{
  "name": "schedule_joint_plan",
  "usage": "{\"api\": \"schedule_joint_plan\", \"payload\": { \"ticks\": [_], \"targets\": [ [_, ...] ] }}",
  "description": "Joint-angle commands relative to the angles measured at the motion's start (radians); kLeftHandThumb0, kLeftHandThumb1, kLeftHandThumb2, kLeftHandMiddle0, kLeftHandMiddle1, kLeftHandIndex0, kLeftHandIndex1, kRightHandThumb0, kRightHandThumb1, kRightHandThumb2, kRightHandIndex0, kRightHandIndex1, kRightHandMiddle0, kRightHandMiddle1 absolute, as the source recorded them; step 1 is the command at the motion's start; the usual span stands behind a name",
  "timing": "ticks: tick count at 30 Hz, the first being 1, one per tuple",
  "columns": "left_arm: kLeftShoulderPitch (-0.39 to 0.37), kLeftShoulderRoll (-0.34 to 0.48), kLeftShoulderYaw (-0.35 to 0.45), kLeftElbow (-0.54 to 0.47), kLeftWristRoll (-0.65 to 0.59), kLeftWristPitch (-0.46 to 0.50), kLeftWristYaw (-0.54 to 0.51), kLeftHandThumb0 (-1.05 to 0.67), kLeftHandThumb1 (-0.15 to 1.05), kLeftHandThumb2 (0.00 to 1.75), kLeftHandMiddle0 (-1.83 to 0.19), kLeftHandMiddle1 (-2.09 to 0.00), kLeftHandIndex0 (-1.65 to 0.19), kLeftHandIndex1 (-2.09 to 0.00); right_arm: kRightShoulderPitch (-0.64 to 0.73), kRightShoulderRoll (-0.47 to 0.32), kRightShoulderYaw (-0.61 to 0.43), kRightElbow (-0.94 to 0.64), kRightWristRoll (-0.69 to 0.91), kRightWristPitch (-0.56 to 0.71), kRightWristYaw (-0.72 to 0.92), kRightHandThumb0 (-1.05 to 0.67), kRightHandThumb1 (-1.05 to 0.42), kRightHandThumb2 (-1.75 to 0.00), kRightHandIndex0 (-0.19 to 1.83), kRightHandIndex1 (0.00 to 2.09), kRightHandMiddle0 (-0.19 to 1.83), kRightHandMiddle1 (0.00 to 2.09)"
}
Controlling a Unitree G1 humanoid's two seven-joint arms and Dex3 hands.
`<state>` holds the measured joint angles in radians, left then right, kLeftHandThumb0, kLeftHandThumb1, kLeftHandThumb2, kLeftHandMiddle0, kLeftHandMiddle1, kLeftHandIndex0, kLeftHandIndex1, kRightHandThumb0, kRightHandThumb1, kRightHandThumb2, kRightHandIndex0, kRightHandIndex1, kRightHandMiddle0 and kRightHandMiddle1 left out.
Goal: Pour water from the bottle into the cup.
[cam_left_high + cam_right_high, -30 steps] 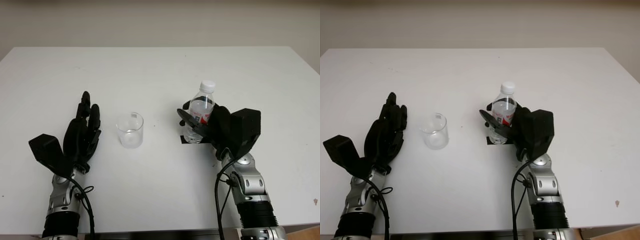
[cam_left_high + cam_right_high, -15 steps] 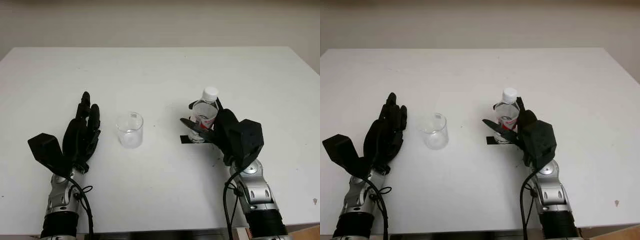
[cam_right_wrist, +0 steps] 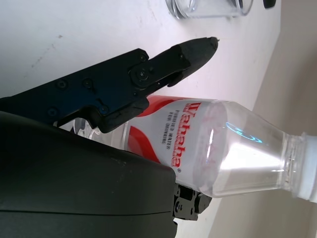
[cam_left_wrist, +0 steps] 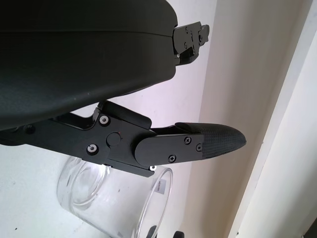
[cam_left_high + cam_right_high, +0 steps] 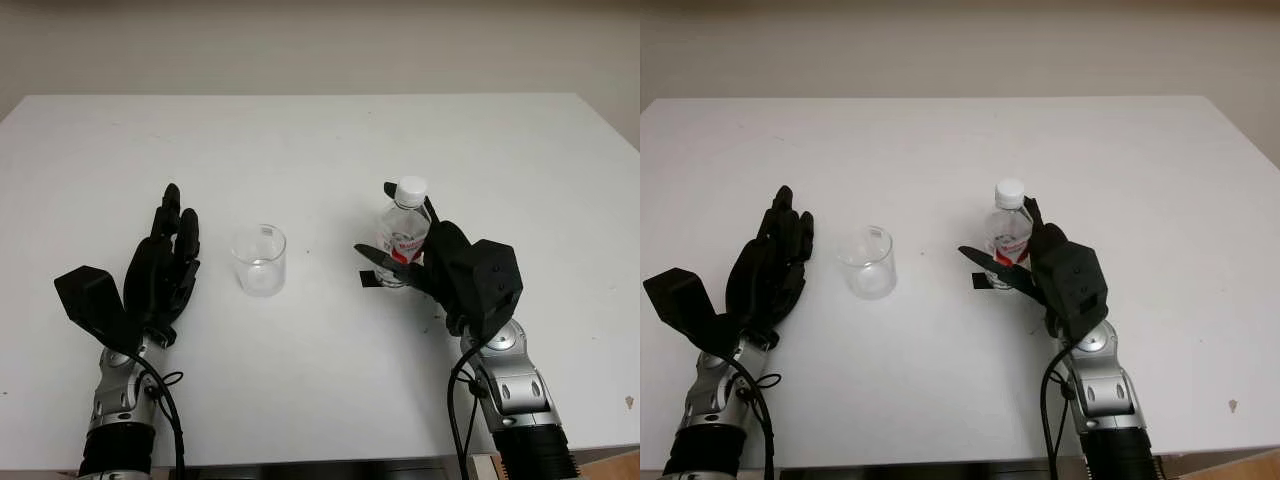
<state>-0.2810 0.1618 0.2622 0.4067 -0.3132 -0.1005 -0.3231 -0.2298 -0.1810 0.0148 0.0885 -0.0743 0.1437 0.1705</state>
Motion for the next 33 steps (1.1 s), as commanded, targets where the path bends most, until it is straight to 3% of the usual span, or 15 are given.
{"api": "schedule_joint_plan", "payload": {
  "ticks": [1, 8, 18, 33],
  "targets": [
    [0.018, 0.008, 0.006, 0.017, -0.002, 0.012, -0.002, -0.74, 1.05, 0.43, 0.18, -0.05, 0.18, -0.04, 0.008, -0.023, 0.0, -0.006, 0.011, -0.018, 0.023, -0.88, -0.91, -0.06, -0.19, 0.01, -0.19, 0.02],
    [0.015, 0.009, 0.004, 0.016, -0.002, 0.021, 0.005, -0.74, 1.05, 0.42, 0.18, -0.05, 0.19, -0.04, 0.005, -0.014, -0.028, 0.072, 0.071, -0.073, 0.056, -1.02, -0.92, -0.06, -0.19, 0.0, -0.19, 0.0],
    [0.02, 0.011, 0.001, 0.006, 0.0, 0.021, -0.001, -0.74, 1.05, 0.43, 0.19, -0.05, 0.19, -0.03, 0.007, 0.006, -0.05, 0.208, 0.091, -0.197, 0.008, -1.02, -0.95, -0.06, -0.19, 0.0, -0.19, 0.0],
    [0.029, 0.006, -0.003, 0.009, 0.004, 0.009, -0.003, -0.73, 1.05, 0.45, 0.19, -0.05, 0.19, -0.03, 0.069, 0.067, -0.051, 0.207, 0.133, -0.248, -0.008, -0.97, -0.94, -0.05, -0.19, 0.0, -0.19, 0.0]
  ]
}}
